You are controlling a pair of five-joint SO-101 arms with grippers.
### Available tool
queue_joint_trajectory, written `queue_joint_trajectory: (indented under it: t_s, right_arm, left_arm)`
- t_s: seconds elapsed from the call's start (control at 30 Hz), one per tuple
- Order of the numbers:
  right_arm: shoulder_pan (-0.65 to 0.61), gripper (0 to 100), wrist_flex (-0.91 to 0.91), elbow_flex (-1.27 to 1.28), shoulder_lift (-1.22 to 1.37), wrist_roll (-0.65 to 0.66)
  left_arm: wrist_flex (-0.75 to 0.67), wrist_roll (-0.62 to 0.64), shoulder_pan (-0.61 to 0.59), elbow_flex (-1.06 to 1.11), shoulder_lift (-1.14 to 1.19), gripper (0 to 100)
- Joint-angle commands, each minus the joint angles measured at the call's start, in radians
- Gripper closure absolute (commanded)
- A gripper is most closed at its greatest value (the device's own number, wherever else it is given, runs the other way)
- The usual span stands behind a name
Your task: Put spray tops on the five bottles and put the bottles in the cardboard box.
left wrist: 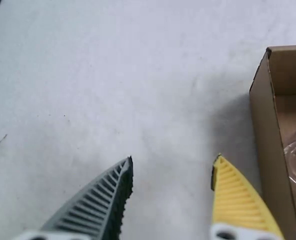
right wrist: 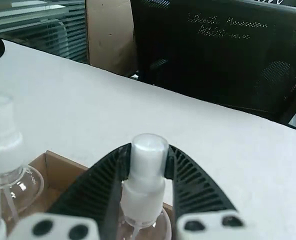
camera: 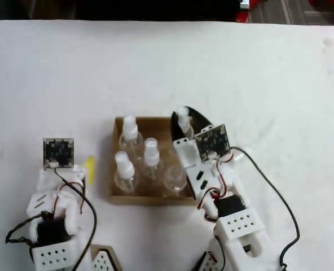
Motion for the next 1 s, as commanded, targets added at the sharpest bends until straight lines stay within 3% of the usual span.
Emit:
queue_joint_trajectory:
  t_s: [0.0,0.27,0.67,0.83,0.97]
  right_arm:
    - [-0.004,98.3,-0.022,-0.003,-0.001,0.028]
    - [-0.004,88.9,-0.021,-0.003,-0.005,-0.040]
    - [-0.002,88.5,0.025,-0.041,-0.068,-0.071]
    - [-0.001,88.5,0.248,-0.100,-0.248,-0.075]
    - [0.007,88.2,0.545,-0.221,-0.387,-0.210]
  left_arm:
    - [0.006,-0.012,-0.008,-0.002,-0.008,76]
    - [0.006,-0.012,-0.008,-0.002,-0.008,76]
    - [0.006,-0.012,-0.008,-0.002,-0.008,76]
    - [0.006,-0.012,-0.008,-0.002,-0.008,76]
    - [0.006,-0.012,-0.008,-0.002,-0.008,76]
